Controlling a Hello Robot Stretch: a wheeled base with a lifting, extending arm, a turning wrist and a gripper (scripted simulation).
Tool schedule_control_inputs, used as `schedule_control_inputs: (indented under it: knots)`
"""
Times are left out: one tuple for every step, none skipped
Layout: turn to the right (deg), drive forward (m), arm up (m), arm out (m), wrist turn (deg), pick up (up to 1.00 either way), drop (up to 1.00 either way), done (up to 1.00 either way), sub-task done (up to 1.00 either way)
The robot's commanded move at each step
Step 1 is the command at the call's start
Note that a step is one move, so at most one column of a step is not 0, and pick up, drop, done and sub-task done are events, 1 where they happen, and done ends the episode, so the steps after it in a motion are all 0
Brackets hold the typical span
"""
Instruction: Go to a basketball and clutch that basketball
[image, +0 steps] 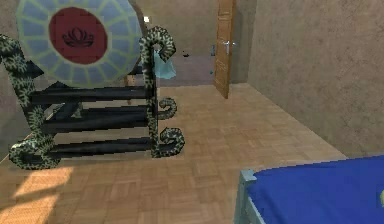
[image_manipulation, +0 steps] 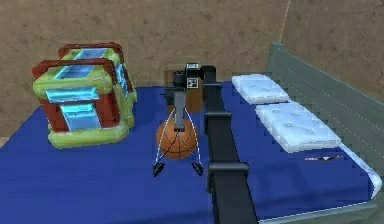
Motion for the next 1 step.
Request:
schedule_control_inputs:
  knots:
    - [0.0,0.0,0.0,0.0,45.0,0.0,0.0,0.0,0.0]
